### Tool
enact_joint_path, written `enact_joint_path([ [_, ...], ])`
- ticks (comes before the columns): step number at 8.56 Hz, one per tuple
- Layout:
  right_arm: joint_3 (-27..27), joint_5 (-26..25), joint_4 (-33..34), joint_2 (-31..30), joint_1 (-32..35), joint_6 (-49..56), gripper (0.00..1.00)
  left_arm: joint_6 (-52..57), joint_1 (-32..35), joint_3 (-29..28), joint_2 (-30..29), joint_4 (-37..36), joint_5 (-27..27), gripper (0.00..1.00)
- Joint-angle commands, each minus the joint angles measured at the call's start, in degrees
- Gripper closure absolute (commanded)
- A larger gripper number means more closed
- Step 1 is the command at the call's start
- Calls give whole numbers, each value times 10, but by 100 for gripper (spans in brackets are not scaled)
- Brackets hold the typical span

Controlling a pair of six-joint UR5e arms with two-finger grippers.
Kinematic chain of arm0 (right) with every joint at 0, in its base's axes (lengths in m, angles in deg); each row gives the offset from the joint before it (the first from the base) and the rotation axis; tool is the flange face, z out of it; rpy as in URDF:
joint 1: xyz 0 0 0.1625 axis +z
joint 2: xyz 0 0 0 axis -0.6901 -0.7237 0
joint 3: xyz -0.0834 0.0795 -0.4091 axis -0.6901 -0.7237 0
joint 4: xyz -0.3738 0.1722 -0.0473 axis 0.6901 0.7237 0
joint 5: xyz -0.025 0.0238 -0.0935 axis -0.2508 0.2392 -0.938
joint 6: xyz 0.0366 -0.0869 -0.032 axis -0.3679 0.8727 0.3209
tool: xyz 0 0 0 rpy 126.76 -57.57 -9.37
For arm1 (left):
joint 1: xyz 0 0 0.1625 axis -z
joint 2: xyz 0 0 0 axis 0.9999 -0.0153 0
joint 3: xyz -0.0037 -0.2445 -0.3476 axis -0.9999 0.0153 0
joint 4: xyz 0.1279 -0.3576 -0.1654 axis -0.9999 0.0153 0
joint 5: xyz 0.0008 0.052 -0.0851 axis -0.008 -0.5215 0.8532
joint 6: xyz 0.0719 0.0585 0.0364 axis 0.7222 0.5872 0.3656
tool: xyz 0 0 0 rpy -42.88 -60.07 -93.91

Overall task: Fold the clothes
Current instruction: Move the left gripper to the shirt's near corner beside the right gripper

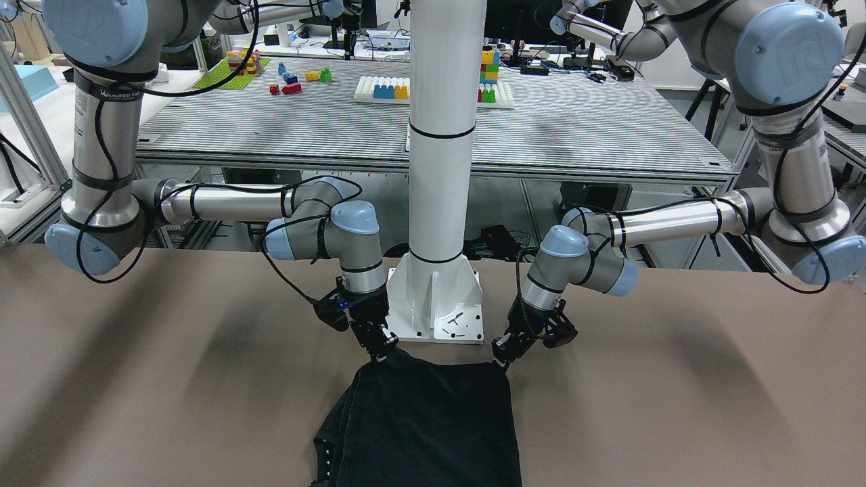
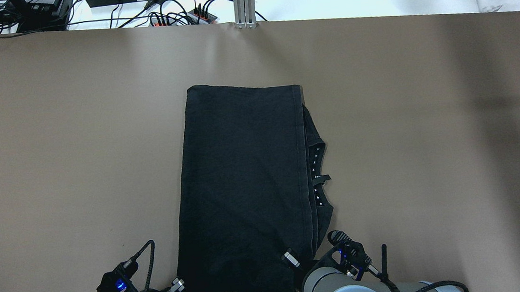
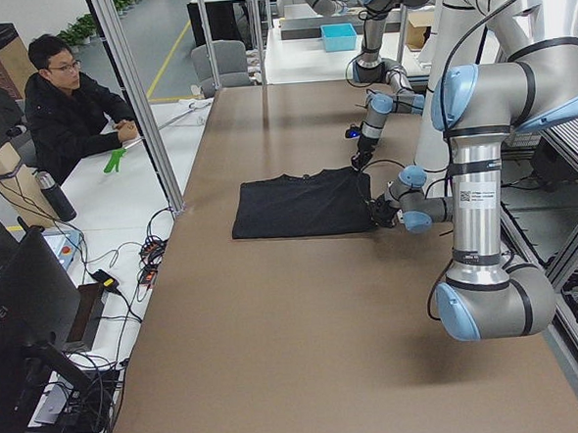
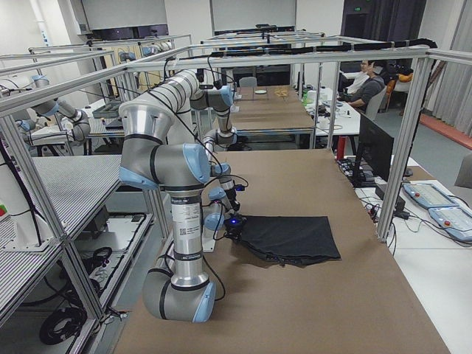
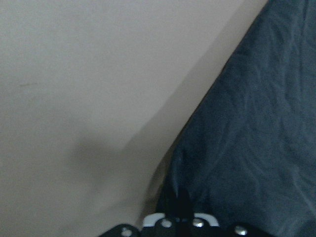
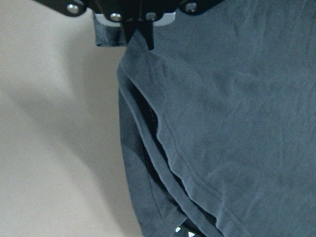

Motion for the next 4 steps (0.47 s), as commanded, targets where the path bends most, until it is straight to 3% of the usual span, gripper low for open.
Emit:
enact_joint_path([
  [1,57,10,5,-13,62,-6,100,4,48,88,5,-54,41,100],
  [2,56,47,1,-11,100,-6,100,14,120,77,-42,-74,92,100],
  [3,39,85,5,15,150,-6,100,46,209,50,-96,-115,175,100],
  [4,-2,115,4,52,188,-6,100,81,281,1,-148,-138,227,100],
])
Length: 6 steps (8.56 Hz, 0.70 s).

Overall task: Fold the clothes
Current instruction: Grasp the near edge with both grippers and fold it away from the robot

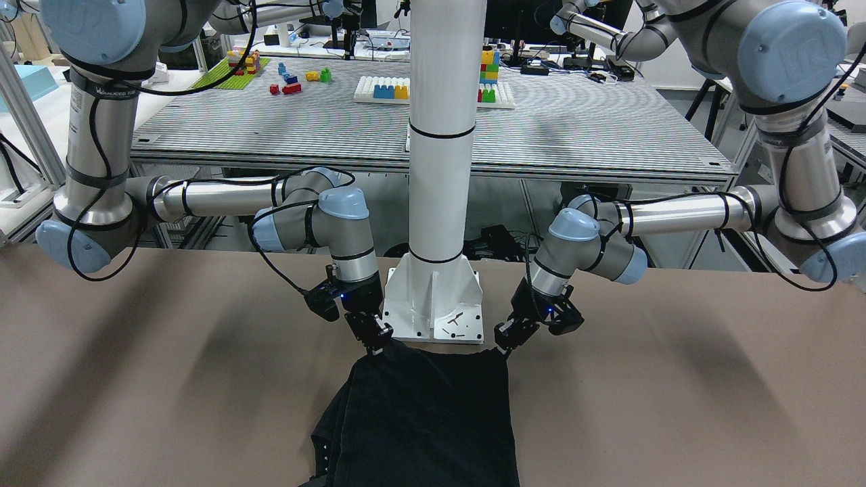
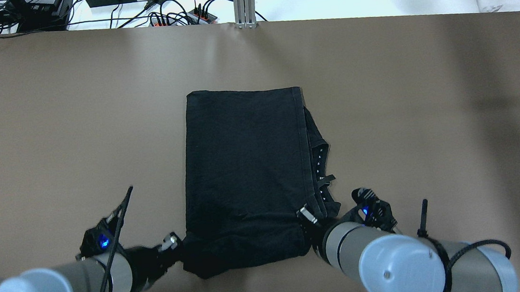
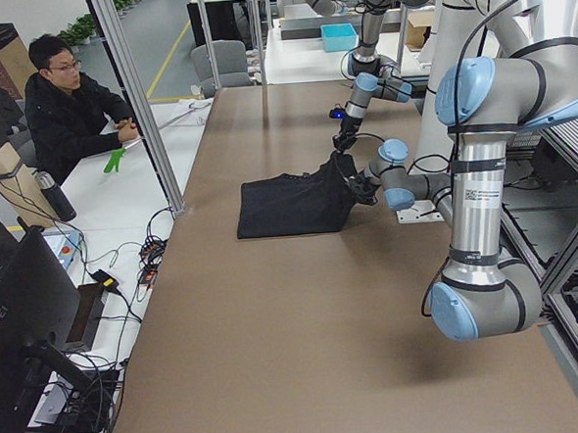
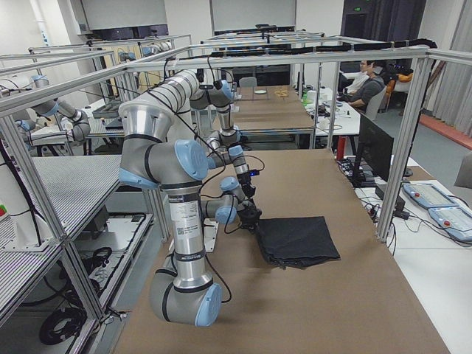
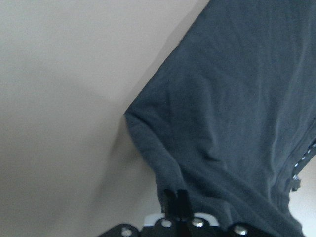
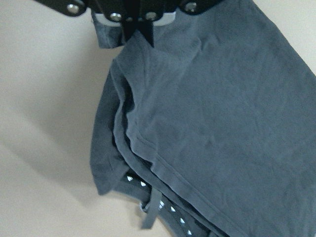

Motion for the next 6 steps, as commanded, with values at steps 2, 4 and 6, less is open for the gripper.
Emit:
enact_joint_path([
  [2,-170,109,-1,137,146,8,100,93,240,-201,-188,-53,183,100],
  [4,-287,137,-25,208,187,47,100,118,273,-339,-267,-36,188,100],
  [6,-455,174,-146,261,227,99,100,125,297,-525,-333,91,188,100],
])
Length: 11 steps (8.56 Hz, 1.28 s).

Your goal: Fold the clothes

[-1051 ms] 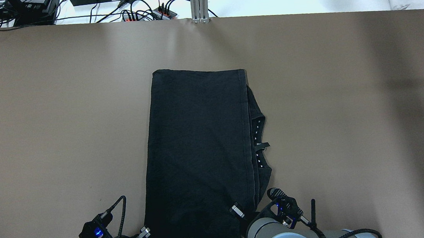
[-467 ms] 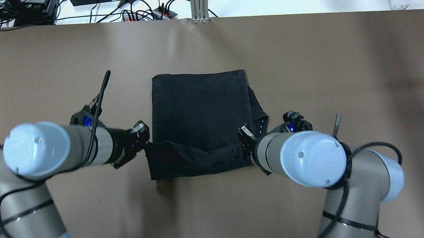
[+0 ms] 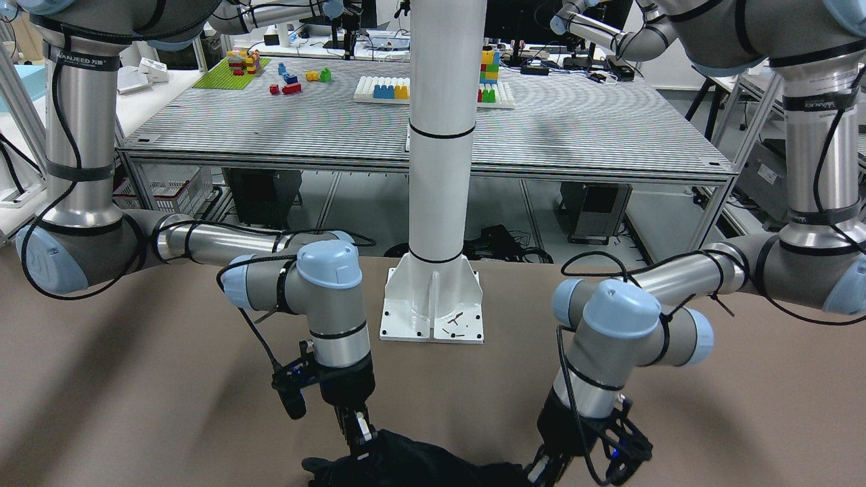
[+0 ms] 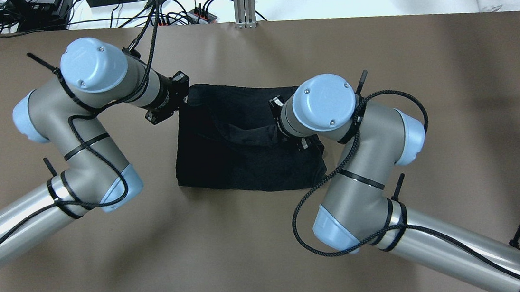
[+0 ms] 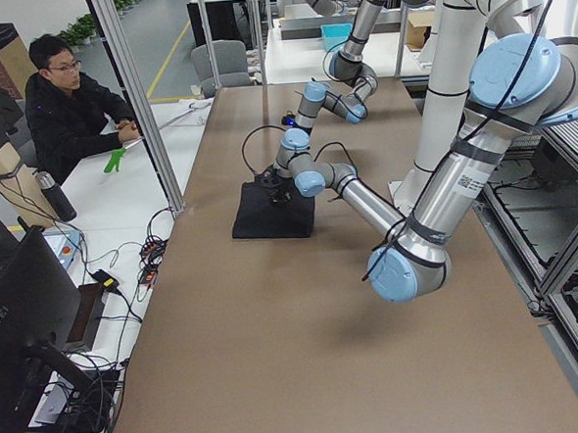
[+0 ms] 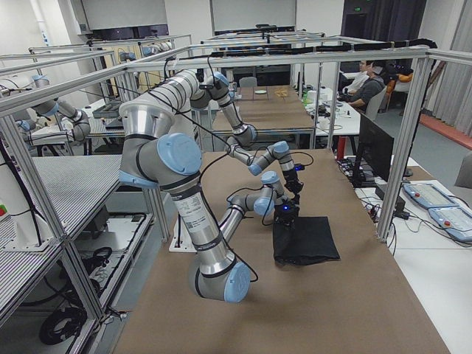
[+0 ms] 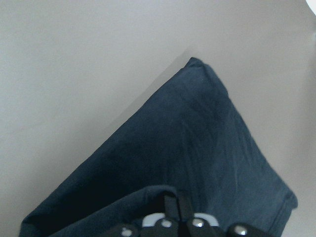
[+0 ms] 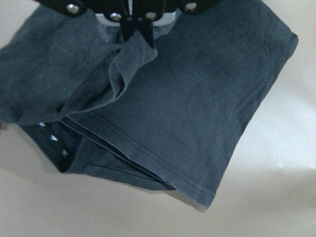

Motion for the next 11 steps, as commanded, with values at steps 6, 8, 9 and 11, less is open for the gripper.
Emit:
enact_joint_path([
  [6,-275,47,-160,99,106,256,5,98,36,-326,-123,181,-57,5],
  [8,-271,47,-160,97,106,270,5,108,42,-319,-123,181,-52,6],
  [9,-260,48,-160,93,107,283,5,113,47,-290,-120,180,-44,6],
  [11,-245,51,-160,71,113,353,5,114,41,-262,-123,176,-32,5],
])
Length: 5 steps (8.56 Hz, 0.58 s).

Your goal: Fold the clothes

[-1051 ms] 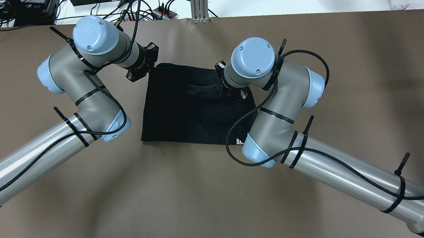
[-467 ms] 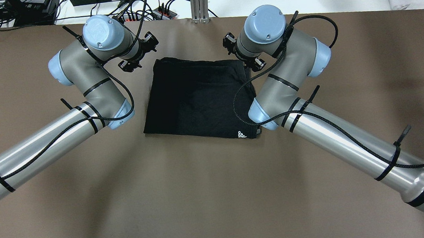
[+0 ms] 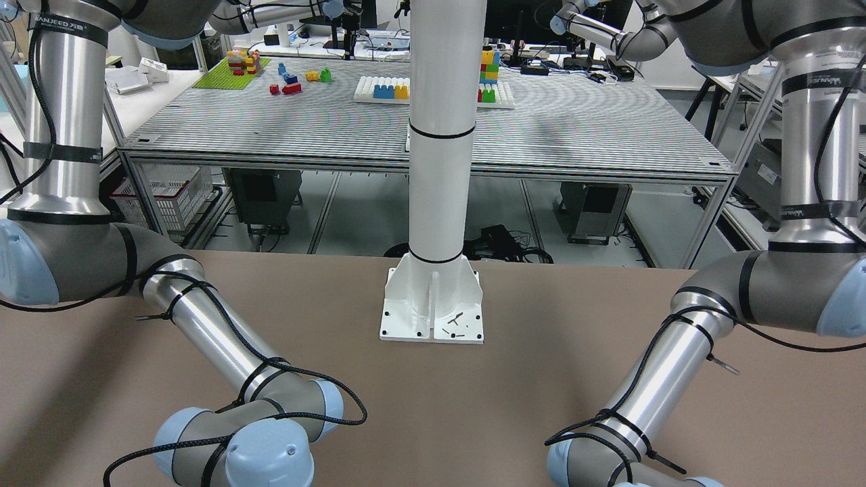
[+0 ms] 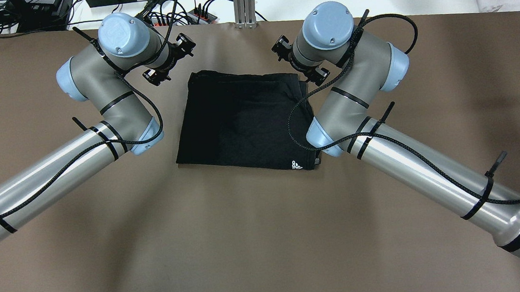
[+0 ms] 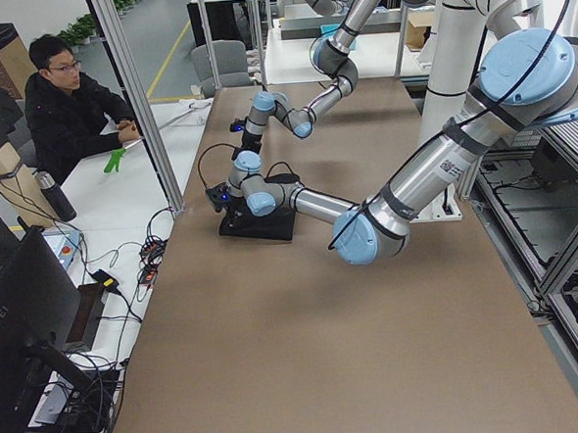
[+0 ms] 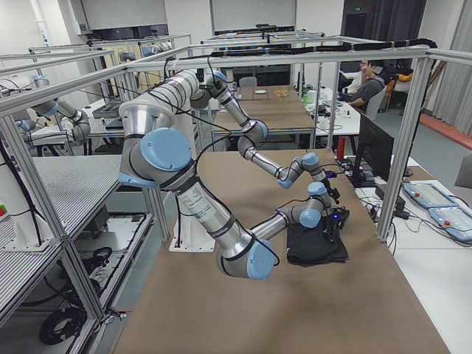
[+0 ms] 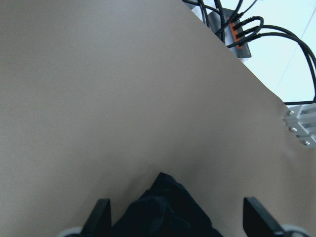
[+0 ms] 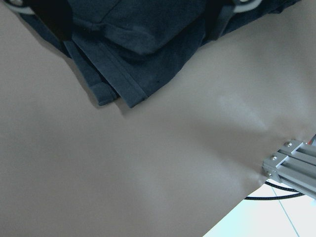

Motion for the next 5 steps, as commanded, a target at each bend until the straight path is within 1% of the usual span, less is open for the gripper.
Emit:
enact_joint_path([
  [1,14,13,1,-29,18,87,5,4,-15,31,1,0,8,5],
  [2,14,23,1,-36,27,114,5,11,-47,23,3,1,-2,5],
  [4,14,26,3,-37,30,126,5,13,-71,18,-23,1,-14,5],
  [5,13,26,3,-41,35,126,5,23,-73,9,-24,5,-30,5],
])
